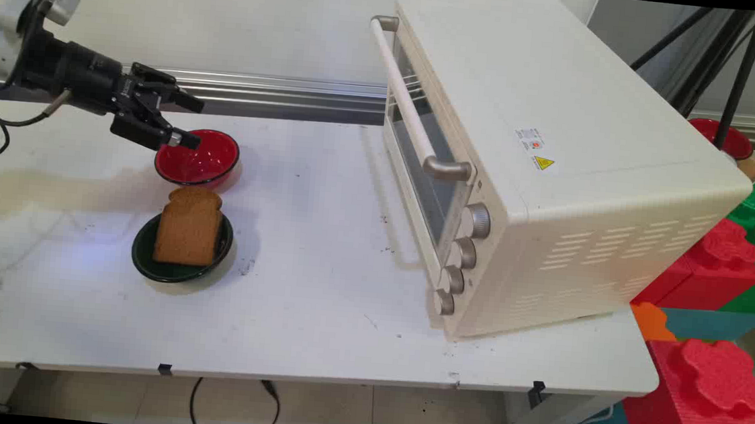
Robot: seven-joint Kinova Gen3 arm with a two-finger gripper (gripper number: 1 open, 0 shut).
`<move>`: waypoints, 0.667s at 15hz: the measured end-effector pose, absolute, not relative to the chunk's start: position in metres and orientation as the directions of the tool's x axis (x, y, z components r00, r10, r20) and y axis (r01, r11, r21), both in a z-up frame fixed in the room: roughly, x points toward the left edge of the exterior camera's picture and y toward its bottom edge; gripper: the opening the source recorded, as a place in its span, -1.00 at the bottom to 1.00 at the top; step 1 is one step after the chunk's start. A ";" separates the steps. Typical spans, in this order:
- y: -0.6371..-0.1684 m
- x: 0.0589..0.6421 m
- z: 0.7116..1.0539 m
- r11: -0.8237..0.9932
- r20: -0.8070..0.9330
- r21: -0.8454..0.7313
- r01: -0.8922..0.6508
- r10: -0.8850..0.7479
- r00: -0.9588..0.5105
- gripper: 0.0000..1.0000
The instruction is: Open the oven
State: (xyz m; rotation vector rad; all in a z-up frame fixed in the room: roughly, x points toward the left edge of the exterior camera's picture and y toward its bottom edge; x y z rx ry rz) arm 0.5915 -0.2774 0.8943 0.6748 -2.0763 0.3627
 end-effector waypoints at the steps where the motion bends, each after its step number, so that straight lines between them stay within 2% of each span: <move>1: -0.277 0.592 0.896 0.808 0.832 0.001 -0.589 -0.327 -0.447 1.00; 10: -0.272 0.588 0.917 0.808 0.863 0.031 -0.588 -0.319 -0.392 1.00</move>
